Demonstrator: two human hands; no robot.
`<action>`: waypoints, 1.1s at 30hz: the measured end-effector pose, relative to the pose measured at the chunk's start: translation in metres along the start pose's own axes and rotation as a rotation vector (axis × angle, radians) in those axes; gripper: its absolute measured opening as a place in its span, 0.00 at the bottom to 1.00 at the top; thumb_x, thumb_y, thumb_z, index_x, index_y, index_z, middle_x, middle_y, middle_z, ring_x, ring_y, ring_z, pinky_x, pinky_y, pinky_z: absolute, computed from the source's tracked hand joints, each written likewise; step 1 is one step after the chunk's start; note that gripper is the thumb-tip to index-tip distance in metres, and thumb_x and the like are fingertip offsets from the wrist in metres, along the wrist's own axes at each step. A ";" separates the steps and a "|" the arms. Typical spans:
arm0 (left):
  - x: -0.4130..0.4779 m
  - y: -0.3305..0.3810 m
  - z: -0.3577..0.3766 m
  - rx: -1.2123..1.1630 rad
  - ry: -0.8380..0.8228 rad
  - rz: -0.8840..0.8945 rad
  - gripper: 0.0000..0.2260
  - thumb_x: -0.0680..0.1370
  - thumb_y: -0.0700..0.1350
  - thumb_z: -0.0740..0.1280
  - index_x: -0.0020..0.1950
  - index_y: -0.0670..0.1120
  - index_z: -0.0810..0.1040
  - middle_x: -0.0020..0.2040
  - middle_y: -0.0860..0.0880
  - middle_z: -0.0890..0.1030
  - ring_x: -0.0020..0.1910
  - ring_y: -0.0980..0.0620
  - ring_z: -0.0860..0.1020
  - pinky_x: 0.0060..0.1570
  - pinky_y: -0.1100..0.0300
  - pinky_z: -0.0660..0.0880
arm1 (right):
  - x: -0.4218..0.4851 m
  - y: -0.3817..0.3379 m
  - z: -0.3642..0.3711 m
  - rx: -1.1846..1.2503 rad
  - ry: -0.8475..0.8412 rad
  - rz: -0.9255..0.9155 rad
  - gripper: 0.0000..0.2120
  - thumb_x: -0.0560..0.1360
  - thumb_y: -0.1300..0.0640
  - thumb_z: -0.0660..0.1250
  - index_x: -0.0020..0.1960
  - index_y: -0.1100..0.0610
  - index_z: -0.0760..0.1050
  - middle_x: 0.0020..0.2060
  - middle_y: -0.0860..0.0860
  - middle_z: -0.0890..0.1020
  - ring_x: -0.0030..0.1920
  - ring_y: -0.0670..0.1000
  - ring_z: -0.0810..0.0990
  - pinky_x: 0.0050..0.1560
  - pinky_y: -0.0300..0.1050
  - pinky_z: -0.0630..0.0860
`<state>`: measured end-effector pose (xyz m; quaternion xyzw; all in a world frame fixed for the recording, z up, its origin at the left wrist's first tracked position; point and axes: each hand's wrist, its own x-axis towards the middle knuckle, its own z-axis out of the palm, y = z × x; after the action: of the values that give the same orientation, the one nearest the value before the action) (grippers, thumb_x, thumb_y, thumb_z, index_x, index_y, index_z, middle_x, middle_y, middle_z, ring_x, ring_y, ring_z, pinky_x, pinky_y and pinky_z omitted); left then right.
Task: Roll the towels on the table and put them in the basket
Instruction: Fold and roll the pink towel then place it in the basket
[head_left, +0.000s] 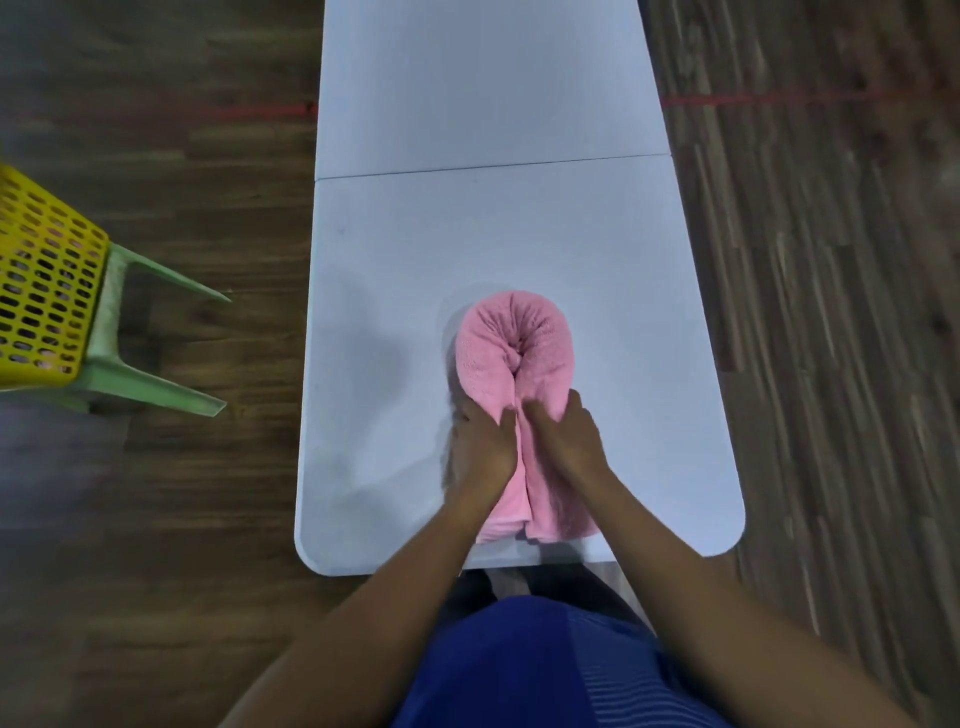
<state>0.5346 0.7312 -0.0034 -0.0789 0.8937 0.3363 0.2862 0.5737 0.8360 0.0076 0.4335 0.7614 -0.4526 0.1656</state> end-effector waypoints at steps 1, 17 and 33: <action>-0.002 -0.001 0.002 0.016 -0.014 0.007 0.36 0.80 0.55 0.59 0.78 0.41 0.44 0.71 0.35 0.66 0.67 0.35 0.69 0.65 0.43 0.67 | 0.001 -0.002 0.002 -0.101 0.021 0.013 0.30 0.76 0.36 0.59 0.70 0.54 0.64 0.64 0.57 0.71 0.64 0.60 0.70 0.61 0.53 0.65; -0.006 -0.114 -0.058 0.370 0.140 0.343 0.25 0.77 0.53 0.58 0.72 0.45 0.70 0.71 0.42 0.70 0.70 0.41 0.68 0.69 0.46 0.62 | 0.012 -0.028 0.036 -0.418 0.200 -0.074 0.61 0.60 0.30 0.73 0.77 0.60 0.46 0.67 0.58 0.66 0.65 0.60 0.68 0.60 0.58 0.66; -0.007 -0.249 -0.250 0.239 0.492 -0.024 0.21 0.78 0.49 0.64 0.71 0.48 0.69 0.64 0.49 0.77 0.67 0.48 0.72 0.74 0.46 0.54 | -0.050 -0.153 0.176 -0.333 -0.140 -0.565 0.44 0.57 0.21 0.64 0.66 0.43 0.65 0.60 0.45 0.78 0.56 0.50 0.79 0.58 0.54 0.78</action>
<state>0.5082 0.3798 0.0147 -0.1343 0.9688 0.1957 0.0716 0.4530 0.6310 0.0289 0.1401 0.9018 -0.3787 0.1541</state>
